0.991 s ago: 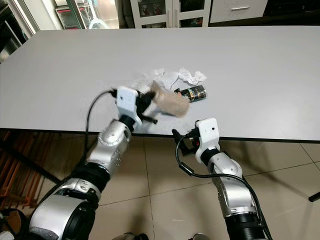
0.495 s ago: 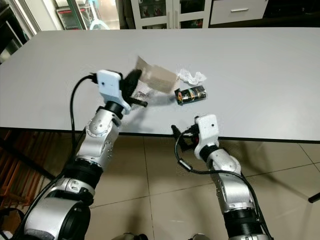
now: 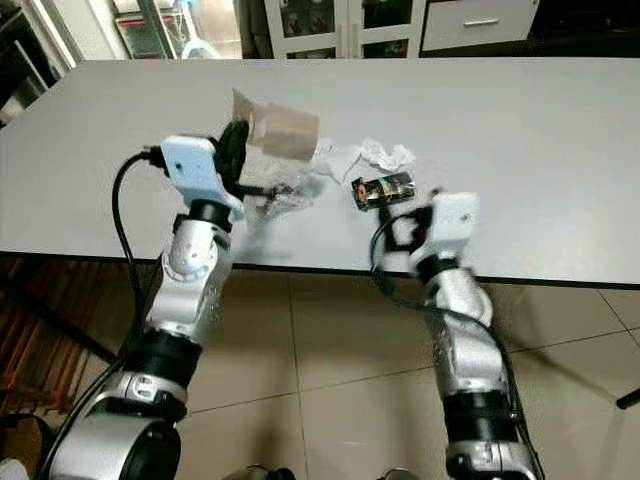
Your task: Picking trash to rubbish bin
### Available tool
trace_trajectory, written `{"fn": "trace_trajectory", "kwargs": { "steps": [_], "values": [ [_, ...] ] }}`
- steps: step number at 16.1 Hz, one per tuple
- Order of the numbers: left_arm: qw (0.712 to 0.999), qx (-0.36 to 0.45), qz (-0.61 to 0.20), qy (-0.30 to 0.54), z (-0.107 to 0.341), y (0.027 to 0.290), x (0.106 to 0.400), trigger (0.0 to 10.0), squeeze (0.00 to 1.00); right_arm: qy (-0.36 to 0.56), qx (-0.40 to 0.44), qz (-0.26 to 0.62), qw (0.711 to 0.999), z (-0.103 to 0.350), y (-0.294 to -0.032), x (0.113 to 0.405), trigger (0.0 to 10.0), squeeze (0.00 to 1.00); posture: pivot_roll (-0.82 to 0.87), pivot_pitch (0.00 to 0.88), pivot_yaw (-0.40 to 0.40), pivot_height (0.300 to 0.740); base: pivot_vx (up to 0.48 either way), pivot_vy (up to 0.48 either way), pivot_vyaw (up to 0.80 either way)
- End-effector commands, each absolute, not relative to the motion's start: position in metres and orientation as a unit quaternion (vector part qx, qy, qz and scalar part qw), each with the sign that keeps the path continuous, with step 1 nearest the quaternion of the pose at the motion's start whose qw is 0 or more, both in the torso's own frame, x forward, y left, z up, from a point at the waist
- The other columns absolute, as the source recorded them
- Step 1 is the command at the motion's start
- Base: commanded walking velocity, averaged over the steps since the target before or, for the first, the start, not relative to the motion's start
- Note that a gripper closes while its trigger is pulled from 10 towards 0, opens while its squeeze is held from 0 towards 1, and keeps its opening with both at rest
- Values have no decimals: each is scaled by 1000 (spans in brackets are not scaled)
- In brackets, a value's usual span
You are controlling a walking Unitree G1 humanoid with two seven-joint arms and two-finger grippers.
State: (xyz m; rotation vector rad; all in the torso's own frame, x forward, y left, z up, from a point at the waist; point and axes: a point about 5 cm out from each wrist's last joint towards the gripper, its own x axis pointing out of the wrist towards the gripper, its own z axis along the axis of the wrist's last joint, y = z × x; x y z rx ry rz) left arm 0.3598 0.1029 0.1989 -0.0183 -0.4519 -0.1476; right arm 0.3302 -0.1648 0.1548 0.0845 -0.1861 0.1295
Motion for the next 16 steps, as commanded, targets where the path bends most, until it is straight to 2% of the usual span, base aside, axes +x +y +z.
{"fn": "trace_trajectory", "kwargs": {
  "steps": [1, 9, 16],
  "values": [
    [971, 3, -65, -230, 199, 104, 358, 10000, 0, -103, 39, 43, 993, 157, -169, 332, 10000, 0, -126, 61, 87, 740, 0, 0, 0],
    [978, 30, -30, -205, 180, 123, 356, 10000, 0, -148, 32, -29, 988, 165, -177, 338, 10000, 0, -121, 26, 92, 740, 0, 0, 0],
    [980, 28, -12, -196, 174, 128, 356, 10000, 0, -152, 38, -37, 987, 162, -173, 341, 10000, 0, -121, 0, 86, 740, 0, 0, 0]
  ]
}}
